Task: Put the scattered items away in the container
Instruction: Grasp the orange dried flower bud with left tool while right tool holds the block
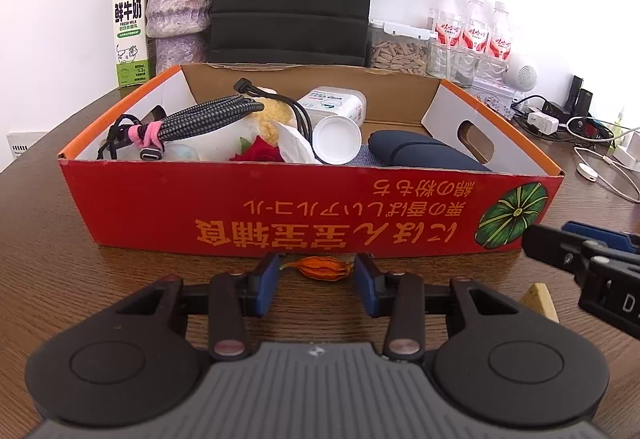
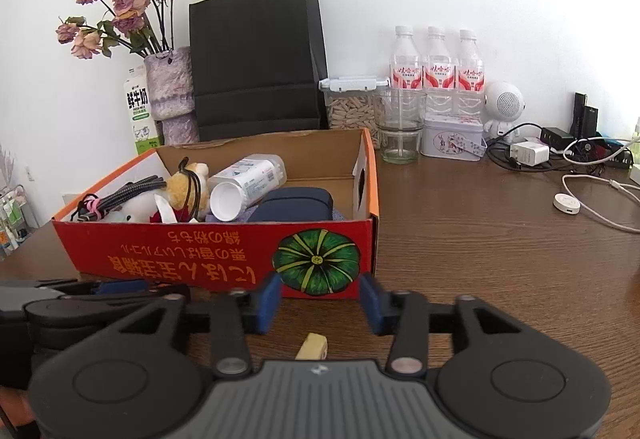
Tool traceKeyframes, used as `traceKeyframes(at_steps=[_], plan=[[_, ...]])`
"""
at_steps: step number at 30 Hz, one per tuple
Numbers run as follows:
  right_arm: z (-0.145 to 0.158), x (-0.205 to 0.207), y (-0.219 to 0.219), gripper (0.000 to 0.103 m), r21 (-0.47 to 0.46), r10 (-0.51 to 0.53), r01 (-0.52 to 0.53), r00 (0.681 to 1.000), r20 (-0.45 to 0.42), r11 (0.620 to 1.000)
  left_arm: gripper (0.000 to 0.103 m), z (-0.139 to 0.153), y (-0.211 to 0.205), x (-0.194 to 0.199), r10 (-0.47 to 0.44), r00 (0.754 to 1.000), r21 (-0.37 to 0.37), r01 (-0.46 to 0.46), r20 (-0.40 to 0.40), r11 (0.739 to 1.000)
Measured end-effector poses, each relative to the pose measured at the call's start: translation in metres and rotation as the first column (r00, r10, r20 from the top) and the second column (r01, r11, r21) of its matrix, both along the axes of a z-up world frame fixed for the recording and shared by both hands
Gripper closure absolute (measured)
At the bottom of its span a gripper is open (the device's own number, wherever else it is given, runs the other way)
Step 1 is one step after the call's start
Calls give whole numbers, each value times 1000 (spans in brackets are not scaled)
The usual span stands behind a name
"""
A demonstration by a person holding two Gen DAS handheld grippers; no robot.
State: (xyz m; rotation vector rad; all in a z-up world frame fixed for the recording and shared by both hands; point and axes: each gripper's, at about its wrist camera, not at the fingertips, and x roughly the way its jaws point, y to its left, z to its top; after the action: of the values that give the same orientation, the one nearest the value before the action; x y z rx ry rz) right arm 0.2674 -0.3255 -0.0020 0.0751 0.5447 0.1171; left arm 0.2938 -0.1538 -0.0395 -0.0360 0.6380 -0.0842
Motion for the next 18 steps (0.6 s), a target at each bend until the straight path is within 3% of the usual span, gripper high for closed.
traceKeyframes(at_steps=[1,11,18], plan=[[-2,2,-1,40,4,7,-7,1000,-17,1000,62,0,2,-2,-3,1000,-4,3,0,1000],[-24,13,17,41,-59,54,-61,992,-117,996,62,10,22,-19,-28,999,-28,29,44,999],[-21,7,10,41,-80,-12,2,991,-130,997,62,9,37,-21,-15,999,-48,17,43,999]])
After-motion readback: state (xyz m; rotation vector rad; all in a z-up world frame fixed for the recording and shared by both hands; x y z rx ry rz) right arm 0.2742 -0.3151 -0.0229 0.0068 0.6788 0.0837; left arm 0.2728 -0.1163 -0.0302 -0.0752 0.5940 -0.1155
